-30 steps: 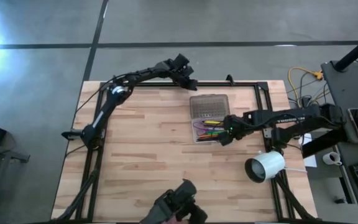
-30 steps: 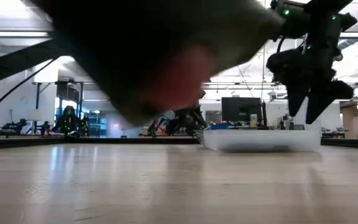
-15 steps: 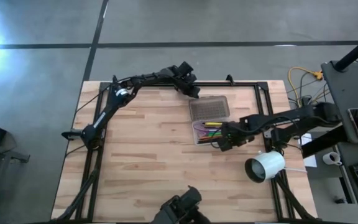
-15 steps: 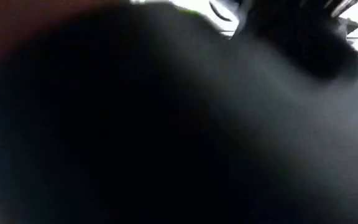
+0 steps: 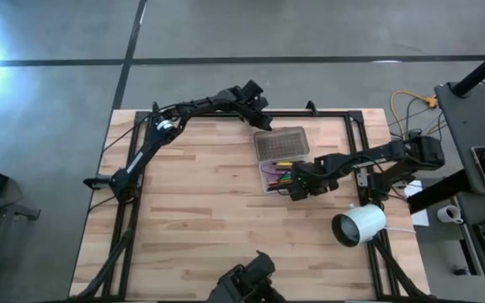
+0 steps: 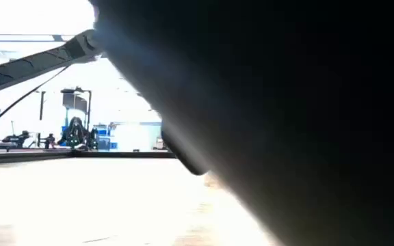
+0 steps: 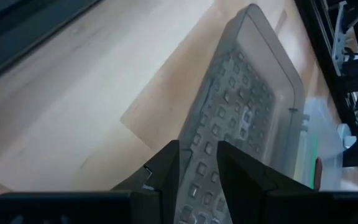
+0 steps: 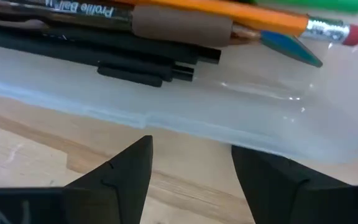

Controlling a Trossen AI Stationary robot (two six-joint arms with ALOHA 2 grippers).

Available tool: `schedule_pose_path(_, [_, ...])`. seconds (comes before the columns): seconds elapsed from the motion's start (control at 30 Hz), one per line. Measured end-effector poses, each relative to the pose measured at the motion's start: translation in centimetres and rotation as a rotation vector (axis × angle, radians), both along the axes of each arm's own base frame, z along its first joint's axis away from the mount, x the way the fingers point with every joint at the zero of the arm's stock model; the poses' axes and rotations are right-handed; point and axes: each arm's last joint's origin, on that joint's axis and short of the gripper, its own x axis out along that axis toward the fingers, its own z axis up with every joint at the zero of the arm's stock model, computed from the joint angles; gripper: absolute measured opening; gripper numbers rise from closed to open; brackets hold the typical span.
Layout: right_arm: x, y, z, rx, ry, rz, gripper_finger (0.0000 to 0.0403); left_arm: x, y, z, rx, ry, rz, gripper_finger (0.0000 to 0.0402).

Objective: Pick & place school supplies into a supply box
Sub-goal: Close the black supply box

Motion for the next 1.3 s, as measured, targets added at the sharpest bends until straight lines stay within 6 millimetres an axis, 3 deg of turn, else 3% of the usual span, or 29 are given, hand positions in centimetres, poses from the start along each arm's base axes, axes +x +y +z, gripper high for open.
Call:
schedule_pose_path(0.3, [0.4,-0.5,1.0,-0.075,-0.05,0.029,0.021,-0.6,0.1,-0.9,-0.006,0.051,0.021,0.0093])
schedule_pose_path(0.5, [0.4,-0.4,1.1,-0.071,-0.057,0.02,0.021,-0.5,0.3,-0.4,0.02,0.047,0.04,0.0093])
schedule_pose_path(0.73, [0.4,-0.5,1.1,-0.077,-0.054,0.022,0.021,0.0,0.4,1.4,-0.044,-0.054,-0.015,0.0093])
schedule_pose_path(1.0, [0.4,-0.6,1.1,-0.083,-0.056,0.016,0.021,-0.1,0.4,1.6,-0.064,-0.051,-0.015,0.0093])
schedule_pose_path(1.3, [0.3,-1.3,1.1,-0.099,-0.053,-0.004,0.021,1.2,-0.7,4.7,-0.131,-0.167,-0.092,0.0093])
